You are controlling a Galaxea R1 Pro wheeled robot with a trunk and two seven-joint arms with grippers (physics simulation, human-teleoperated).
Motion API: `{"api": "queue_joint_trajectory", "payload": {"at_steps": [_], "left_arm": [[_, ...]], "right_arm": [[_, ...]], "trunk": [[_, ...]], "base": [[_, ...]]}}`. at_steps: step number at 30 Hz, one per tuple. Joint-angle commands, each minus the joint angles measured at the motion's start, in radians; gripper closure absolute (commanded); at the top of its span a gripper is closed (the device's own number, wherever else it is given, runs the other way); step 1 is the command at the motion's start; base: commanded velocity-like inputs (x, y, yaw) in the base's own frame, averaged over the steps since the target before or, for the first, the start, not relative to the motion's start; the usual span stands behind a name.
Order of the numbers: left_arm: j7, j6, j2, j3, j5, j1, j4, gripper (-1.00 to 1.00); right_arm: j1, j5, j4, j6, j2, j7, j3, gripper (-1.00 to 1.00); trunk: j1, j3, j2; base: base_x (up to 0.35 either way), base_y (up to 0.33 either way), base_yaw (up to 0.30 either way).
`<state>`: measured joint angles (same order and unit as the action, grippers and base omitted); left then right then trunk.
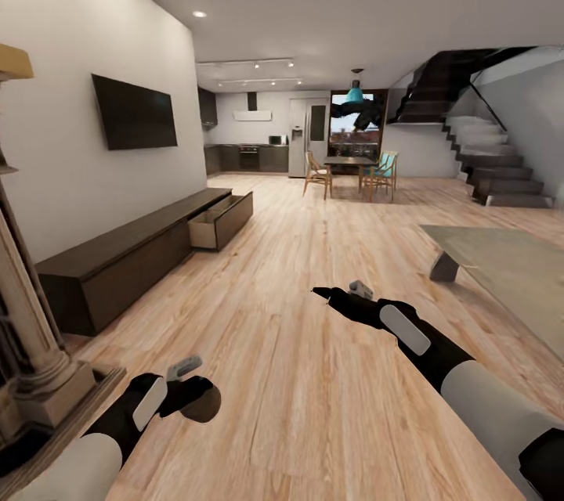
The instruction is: Place each of the two pumpkins and all three candles from the living room inside a cabinet in the living room (use any cabinet), then make sure every cabinet is closed, and position the cauldron so it is next to a table in the living room.
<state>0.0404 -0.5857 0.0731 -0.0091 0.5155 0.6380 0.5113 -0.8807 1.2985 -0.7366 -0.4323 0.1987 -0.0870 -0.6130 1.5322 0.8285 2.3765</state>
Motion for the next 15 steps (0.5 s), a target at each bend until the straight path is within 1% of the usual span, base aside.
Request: {"api": "queue_joint_trajectory", "payload": {"at_steps": [1,3,5,15], "left_arm": [[0.006,-0.005,0.001,-0.001,0.009,0.000,0.002,1.00],[0.006,-0.005,0.001,-0.001,0.009,0.000,0.002,1.00],[0.006,-0.005,0.001,-0.001,0.009,0.000,0.002,1.00],[0.006,-0.005,0.001,-0.001,0.009,0.000,0.002,1.00]], "right_arm": [[-0.001,0.002,0.000,0.000,0.001,-0.002,-0.004,-1.00],[-0.001,0.002,0.000,0.000,0.001,-0.002,-0.004,-1.00],[-0.001,0.002,0.000,0.000,0.001,-0.001,-0.004,-1.00],[-0.001,0.002,0.000,0.000,0.001,0.000,-0.004,-1.00]], "trunk": [[0.000,0.001,0.000],[0.000,0.001,0.000],[0.000,0.001,0.000],[0.000,0.001,0.000]], "base": [[0.337,0.000,-0.241],[0.337,0.000,-0.187],[0.337,0.000,-0.067],[0.337,0.000,-0.009]]}}
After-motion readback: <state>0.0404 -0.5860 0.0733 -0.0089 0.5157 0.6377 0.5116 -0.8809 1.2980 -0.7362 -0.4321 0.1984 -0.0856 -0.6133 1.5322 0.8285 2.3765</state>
